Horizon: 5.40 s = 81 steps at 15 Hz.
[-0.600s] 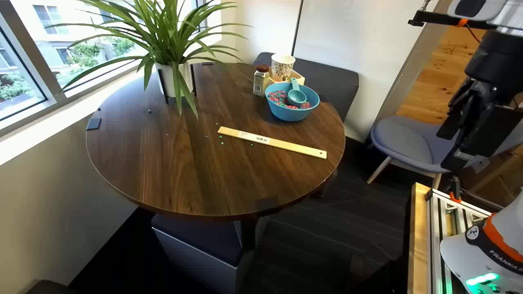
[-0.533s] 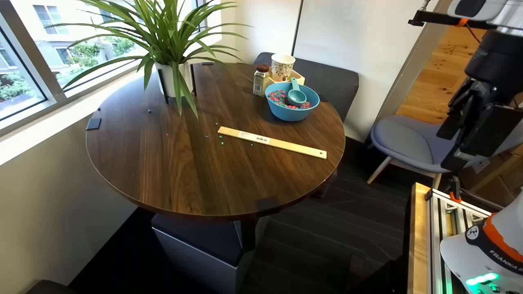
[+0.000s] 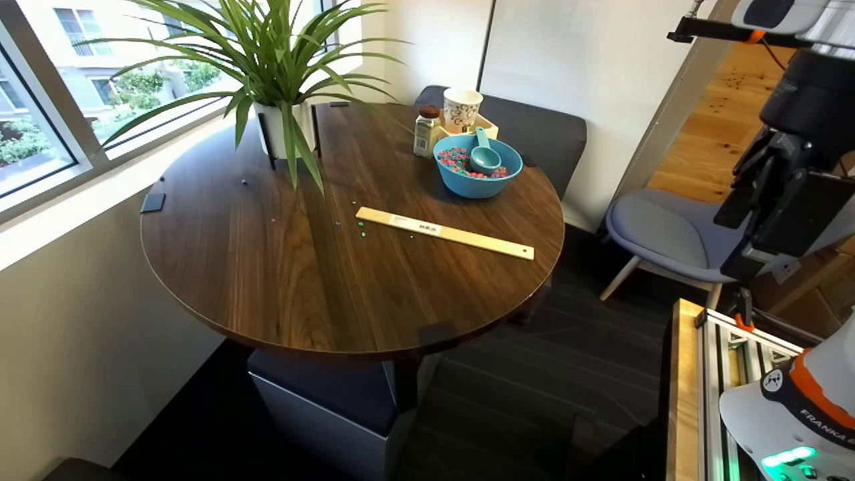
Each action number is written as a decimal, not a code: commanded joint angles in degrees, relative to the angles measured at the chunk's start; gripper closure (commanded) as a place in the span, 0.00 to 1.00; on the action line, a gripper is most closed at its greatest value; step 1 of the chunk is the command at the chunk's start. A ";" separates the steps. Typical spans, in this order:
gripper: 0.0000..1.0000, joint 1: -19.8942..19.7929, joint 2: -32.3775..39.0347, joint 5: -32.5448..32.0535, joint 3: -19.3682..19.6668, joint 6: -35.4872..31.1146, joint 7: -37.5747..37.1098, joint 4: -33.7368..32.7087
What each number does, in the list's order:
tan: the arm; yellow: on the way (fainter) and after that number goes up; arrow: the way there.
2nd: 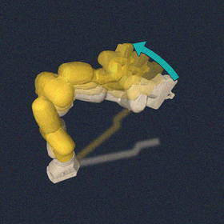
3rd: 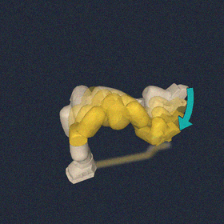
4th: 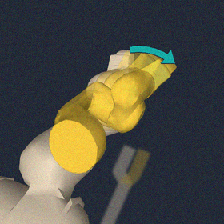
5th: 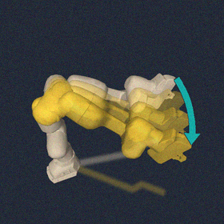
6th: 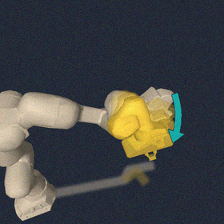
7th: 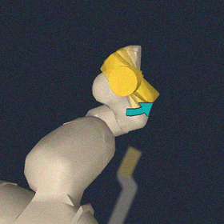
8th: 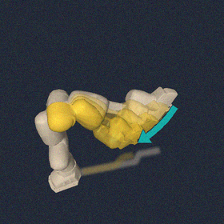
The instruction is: Move the glass jar to the left.
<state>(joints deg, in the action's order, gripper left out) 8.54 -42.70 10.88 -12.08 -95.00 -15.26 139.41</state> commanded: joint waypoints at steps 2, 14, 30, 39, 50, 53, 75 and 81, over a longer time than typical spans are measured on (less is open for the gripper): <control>0.00 -0.56 -0.03 0.23 -0.38 0.20 0.29 -0.15; 0.00 -1.14 -0.22 0.25 0.21 -0.66 0.12 -0.31; 0.00 -16.66 9.49 -6.64 12.93 -6.66 -2.84 -14.59; 0.00 -19.97 23.47 -1.80 18.36 -18.95 -8.41 -17.79; 0.00 -19.75 25.52 -3.25 18.52 -24.67 -7.06 -18.14; 0.00 -19.12 30.32 -7.47 17.12 -33.26 -4.65 -21.68; 0.00 -13.55 52.80 -12.72 16.13 -38.00 14.02 -39.67; 0.00 -14.06 59.62 -10.59 15.42 -39.14 19.08 -46.13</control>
<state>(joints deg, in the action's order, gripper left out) -5.45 12.47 -0.51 3.62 -133.04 1.52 97.77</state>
